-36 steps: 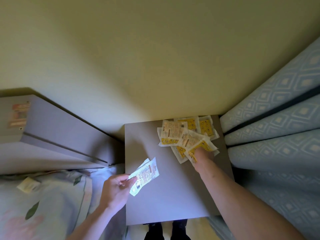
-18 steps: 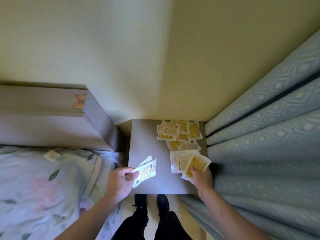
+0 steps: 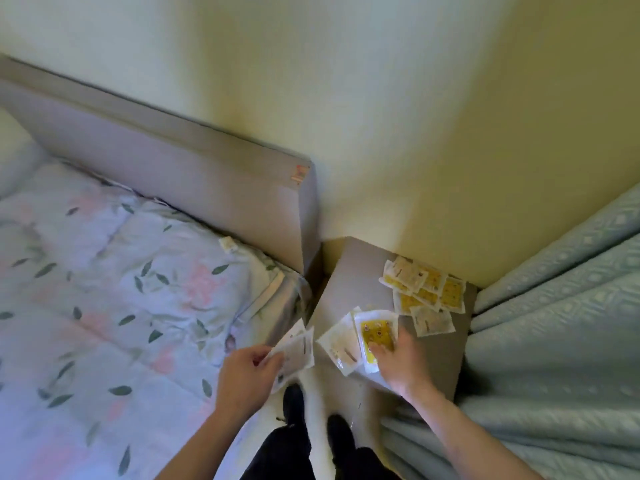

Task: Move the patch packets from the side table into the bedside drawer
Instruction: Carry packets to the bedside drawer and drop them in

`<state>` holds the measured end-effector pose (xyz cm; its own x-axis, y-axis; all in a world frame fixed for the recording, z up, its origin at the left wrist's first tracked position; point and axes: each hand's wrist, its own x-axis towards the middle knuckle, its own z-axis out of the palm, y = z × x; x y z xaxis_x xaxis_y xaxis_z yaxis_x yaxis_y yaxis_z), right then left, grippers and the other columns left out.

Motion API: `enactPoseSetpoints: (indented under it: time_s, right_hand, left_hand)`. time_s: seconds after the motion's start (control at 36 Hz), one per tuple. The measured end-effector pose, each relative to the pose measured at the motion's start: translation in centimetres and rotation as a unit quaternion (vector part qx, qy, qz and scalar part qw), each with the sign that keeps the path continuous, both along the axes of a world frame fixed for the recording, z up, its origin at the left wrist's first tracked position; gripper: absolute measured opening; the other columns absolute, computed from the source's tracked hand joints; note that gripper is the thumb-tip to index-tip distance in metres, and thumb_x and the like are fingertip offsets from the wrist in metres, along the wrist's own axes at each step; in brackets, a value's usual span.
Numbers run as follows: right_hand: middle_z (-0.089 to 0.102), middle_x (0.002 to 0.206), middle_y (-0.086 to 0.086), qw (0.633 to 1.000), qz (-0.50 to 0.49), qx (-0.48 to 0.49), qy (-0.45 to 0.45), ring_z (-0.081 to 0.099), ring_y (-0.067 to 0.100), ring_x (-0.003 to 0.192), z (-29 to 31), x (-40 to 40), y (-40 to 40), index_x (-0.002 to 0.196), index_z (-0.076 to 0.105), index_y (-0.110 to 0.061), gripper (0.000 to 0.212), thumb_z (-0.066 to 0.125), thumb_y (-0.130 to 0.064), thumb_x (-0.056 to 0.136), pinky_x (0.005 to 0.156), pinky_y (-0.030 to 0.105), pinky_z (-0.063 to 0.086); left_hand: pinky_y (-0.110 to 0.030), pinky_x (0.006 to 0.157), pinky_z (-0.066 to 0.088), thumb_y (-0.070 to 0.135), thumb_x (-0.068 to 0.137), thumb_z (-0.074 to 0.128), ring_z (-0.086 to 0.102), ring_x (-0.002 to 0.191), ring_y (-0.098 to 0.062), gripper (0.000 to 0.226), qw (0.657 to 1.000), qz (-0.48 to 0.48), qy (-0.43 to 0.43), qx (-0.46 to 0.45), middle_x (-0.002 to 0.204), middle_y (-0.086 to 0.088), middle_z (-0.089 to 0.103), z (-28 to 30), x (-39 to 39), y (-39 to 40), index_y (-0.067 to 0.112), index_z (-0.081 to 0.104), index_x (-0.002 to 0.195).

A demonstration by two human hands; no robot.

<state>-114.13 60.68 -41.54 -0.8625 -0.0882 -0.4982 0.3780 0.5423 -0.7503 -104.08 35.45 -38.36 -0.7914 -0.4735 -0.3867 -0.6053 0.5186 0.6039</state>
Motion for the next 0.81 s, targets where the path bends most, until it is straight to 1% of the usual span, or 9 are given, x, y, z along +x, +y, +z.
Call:
enactPoseSetpoints:
  time_s: [0.08, 0.19, 0.28, 0.33, 0.42, 0.5, 0.61, 0.67, 0.81]
  right_hand:
    - [0.070, 0.101, -0.015, 0.995, 0.098, -0.020, -0.014, 0.065, -0.001, 0.092, 1.9, 1.4, -1.2, 0.111, 0.063, -0.034, 0.024, 0.070, -0.021, 0.092, 0.073, 0.014, 0.053]
    - [0.072, 0.104, -0.016, 0.975, 0.221, -0.033, -0.013, 0.068, 0.002, 0.099, 4.1, 4.0, -4.7, 0.112, 0.065, -0.037, 0.027, 0.072, -0.022, 0.090, 0.088, 0.027, 0.058]
    - [0.069, 0.093, -0.022, 0.952, 0.303, -0.030, 0.025, 0.065, -0.009, 0.087, 6.5, 7.0, -9.1, 0.097, 0.062, -0.042, 0.026, 0.072, -0.019, 0.090, 0.073, 0.010, 0.053]
    - [0.068, 0.086, -0.023, 0.934, 0.352, -0.022, 0.053, 0.063, -0.012, 0.082, 7.5, 9.3, -12.3, 0.092, 0.062, -0.042, 0.028, 0.073, -0.016, 0.089, 0.064, 0.005, 0.046]
    - [0.072, 0.083, -0.016, 0.903, 0.420, -0.005, 0.090, 0.065, -0.008, 0.080, 7.7, 13.6, -17.0, 0.093, 0.067, -0.033, 0.019, 0.075, -0.018, 0.083, 0.070, 0.015, 0.048]
    - [0.072, 0.082, -0.011, 0.861, 0.497, -0.001, 0.110, 0.066, -0.003, 0.079, 8.1, 19.8, -22.1, 0.095, 0.067, -0.027, 0.015, 0.073, -0.022, 0.081, 0.075, 0.025, 0.054]
    - [0.066, 0.069, -0.008, 0.820, 0.555, -0.002, 0.137, 0.060, 0.003, 0.064, 9.2, 28.5, -27.4, 0.080, 0.060, -0.029, 0.010, 0.068, -0.025, 0.082, 0.061, 0.023, 0.046]
    - [0.067, 0.071, -0.009, 0.799, 0.585, -0.010, 0.137, 0.061, 0.005, 0.065, 10.0, 34.0, -29.9, 0.079, 0.060, -0.032, 0.011, 0.067, -0.024, 0.083, 0.061, 0.020, 0.047]
    - [0.070, 0.076, -0.006, 0.752, 0.645, -0.024, 0.137, 0.065, 0.012, 0.073, 11.6, 46.2, -35.7, 0.084, 0.063, -0.029, 0.010, 0.068, -0.021, 0.084, 0.065, 0.026, 0.049]
  left_hand:
    - [-0.031, 0.051, 0.040, 0.034, 0.086, 0.068, 0.050, 0.049, -0.009, 0.036, 0.998, 0.061, 0.004, -0.005, 0.048, 0.006, 0.053, 1.3, 4.8, -0.9, 0.020, 0.059, 0.054]
    - [-0.032, 0.058, 0.046, 0.037, 0.086, 0.067, 0.057, 0.057, -0.011, 0.031, 0.988, 0.152, 0.015, -0.025, 0.055, 0.005, 0.061, 2.5, 12.0, -2.7, 0.018, 0.066, 0.062]
    - [-0.036, 0.061, 0.049, 0.039, 0.087, 0.063, 0.059, 0.058, -0.011, 0.032, 0.974, 0.224, 0.033, -0.022, 0.057, 0.004, 0.063, 3.5, 17.4, -4.1, 0.019, 0.064, 0.062]
    - [-0.032, 0.056, 0.044, 0.038, 0.088, 0.062, 0.056, 0.053, -0.010, 0.036, 0.962, 0.269, 0.039, -0.026, 0.052, 0.006, 0.058, 4.2, 21.2, -4.9, 0.022, 0.059, 0.056]
    - [-0.028, 0.050, 0.033, 0.035, 0.088, 0.062, 0.040, 0.043, -0.008, 0.043, 0.943, 0.328, 0.048, -0.028, 0.043, 0.007, 0.045, 5.0, 27.7, -6.1, 0.025, 0.049, 0.048]
    - [-0.028, 0.050, 0.029, 0.035, 0.086, 0.063, 0.032, 0.045, -0.010, 0.043, 0.918, 0.392, 0.053, -0.033, 0.045, 0.005, 0.037, 5.4, 35.7, -7.5, 0.020, 0.044, 0.051]
    - [-0.030, 0.051, 0.025, 0.035, 0.088, 0.062, 0.025, 0.052, -0.013, 0.042, 0.898, 0.432, 0.050, -0.061, 0.051, 0.002, 0.031, 5.8, 45.6, -8.8, 0.011, 0.040, 0.062]
    - [-0.030, 0.050, 0.025, 0.033, 0.088, 0.061, 0.024, 0.054, -0.014, 0.038, 0.885, 0.456, 0.046, -0.082, 0.053, 0.000, 0.032, 6.2, 51.5, -9.7, 0.009, 0.042, 0.065]
    - [-0.031, 0.048, 0.024, 0.026, 0.085, 0.063, 0.030, 0.049, -0.015, 0.033, 0.859, 0.500, 0.036, -0.099, 0.049, 0.003, 0.040, 7.9, 64.4, -11.3, 0.023, 0.046, 0.056]
